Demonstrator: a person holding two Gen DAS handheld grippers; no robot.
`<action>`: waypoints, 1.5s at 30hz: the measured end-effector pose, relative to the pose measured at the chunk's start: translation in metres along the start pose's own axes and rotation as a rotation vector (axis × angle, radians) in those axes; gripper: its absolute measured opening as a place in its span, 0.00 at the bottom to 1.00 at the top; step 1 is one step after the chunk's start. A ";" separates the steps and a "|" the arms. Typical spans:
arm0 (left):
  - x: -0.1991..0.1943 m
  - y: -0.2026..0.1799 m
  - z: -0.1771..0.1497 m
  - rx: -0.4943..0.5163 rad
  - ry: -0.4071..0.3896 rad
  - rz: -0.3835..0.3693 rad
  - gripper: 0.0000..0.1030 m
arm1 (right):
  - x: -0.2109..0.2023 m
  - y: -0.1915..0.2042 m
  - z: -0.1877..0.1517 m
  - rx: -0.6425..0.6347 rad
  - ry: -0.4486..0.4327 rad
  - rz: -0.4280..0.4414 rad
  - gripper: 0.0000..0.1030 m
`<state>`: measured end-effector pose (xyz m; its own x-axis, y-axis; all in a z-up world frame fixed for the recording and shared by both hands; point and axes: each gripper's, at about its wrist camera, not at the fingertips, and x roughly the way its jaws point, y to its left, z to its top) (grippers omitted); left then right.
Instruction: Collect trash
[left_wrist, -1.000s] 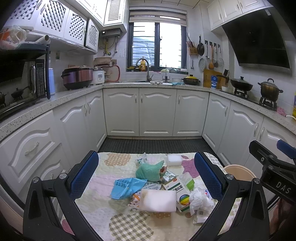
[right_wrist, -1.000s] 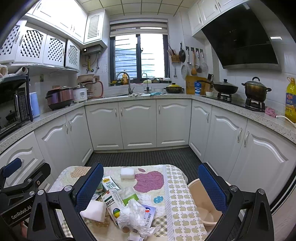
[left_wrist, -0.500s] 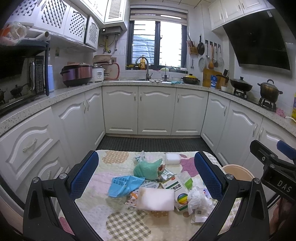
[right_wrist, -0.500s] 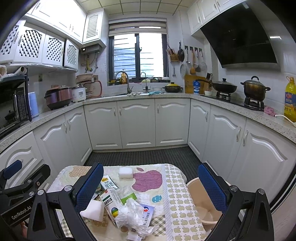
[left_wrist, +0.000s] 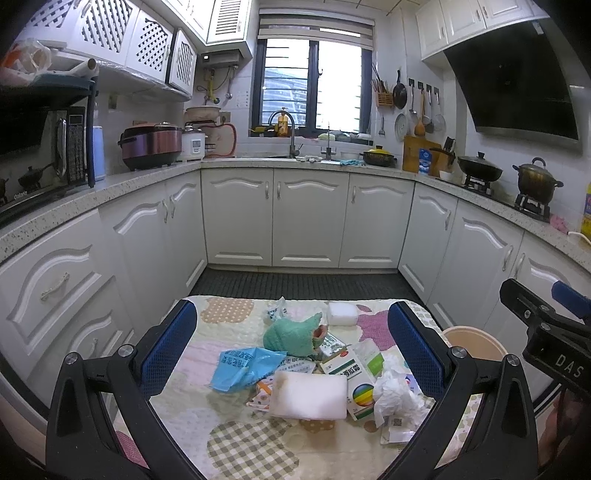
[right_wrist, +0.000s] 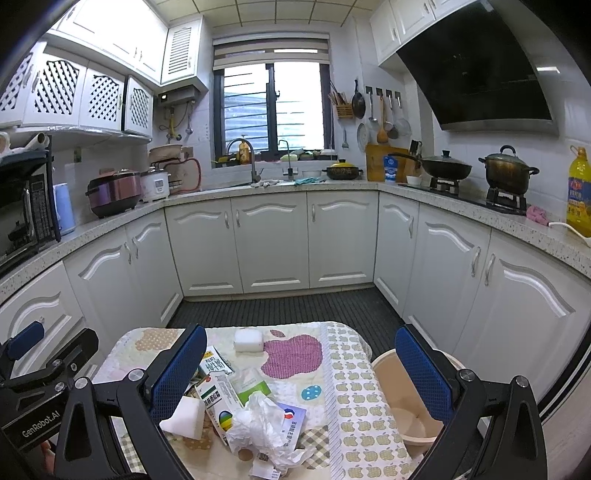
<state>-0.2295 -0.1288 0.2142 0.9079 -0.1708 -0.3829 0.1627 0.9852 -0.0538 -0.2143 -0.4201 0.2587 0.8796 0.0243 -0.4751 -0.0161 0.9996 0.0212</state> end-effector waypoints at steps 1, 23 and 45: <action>0.000 0.000 0.000 0.000 -0.001 0.000 1.00 | 0.000 0.000 0.000 -0.001 0.001 0.002 0.99; 0.008 0.006 -0.006 -0.012 0.012 0.011 1.00 | 0.007 0.004 -0.006 -0.010 0.030 0.001 0.99; 0.015 0.011 -0.010 -0.021 0.041 0.012 1.00 | 0.022 0.007 -0.018 -0.027 0.081 0.005 0.99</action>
<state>-0.2179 -0.1209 0.1985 0.8931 -0.1583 -0.4212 0.1431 0.9874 -0.0676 -0.2033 -0.4121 0.2326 0.8379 0.0295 -0.5450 -0.0345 0.9994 0.0010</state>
